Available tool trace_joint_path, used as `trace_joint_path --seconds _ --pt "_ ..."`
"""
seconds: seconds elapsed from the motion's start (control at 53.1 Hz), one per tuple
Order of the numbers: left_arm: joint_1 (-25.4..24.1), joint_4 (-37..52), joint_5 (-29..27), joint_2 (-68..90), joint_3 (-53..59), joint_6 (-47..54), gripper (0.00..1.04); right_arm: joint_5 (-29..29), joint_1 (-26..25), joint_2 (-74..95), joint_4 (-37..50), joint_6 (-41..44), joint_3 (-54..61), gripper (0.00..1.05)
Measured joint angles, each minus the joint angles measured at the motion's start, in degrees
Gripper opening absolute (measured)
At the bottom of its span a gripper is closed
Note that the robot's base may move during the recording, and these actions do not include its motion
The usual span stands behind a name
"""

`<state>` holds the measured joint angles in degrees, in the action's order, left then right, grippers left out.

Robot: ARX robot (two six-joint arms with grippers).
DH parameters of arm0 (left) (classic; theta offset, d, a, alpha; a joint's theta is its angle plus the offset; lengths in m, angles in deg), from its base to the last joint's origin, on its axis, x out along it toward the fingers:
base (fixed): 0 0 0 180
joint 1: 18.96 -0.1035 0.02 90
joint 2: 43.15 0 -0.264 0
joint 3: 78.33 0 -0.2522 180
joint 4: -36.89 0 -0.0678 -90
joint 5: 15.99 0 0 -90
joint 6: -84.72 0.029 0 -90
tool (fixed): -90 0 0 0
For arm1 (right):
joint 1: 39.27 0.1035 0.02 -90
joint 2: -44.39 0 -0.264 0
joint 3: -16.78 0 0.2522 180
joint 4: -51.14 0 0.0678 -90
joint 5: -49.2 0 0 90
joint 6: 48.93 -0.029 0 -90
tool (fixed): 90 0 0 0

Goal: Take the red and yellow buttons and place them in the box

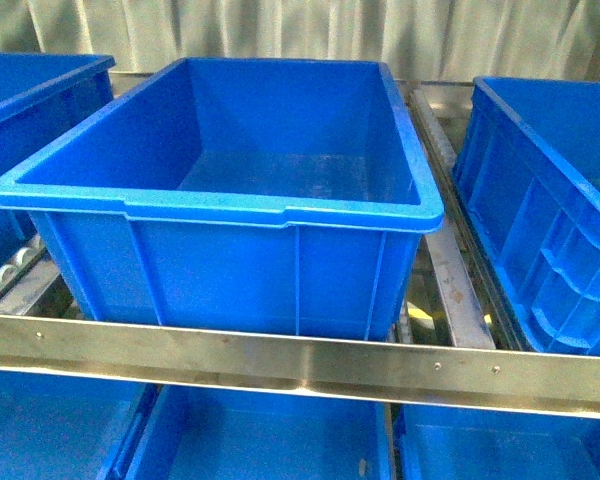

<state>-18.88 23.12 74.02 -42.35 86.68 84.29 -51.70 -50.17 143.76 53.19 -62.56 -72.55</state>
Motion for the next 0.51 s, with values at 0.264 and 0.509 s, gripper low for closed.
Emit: trace_joint_path --seconds 0.264,0.509 --pt "0.0 0.0 0.0 0.0 0.0 0.0 0.97 -2.7 -2.1 16.2 -12.5 1.2 -12.0 0.26" --pt "0.0 0.0 0.0 0.0 0.0 0.0 0.97 -3.9 -2.3 24.7 -24.4 4.8 -21.0 0.26"
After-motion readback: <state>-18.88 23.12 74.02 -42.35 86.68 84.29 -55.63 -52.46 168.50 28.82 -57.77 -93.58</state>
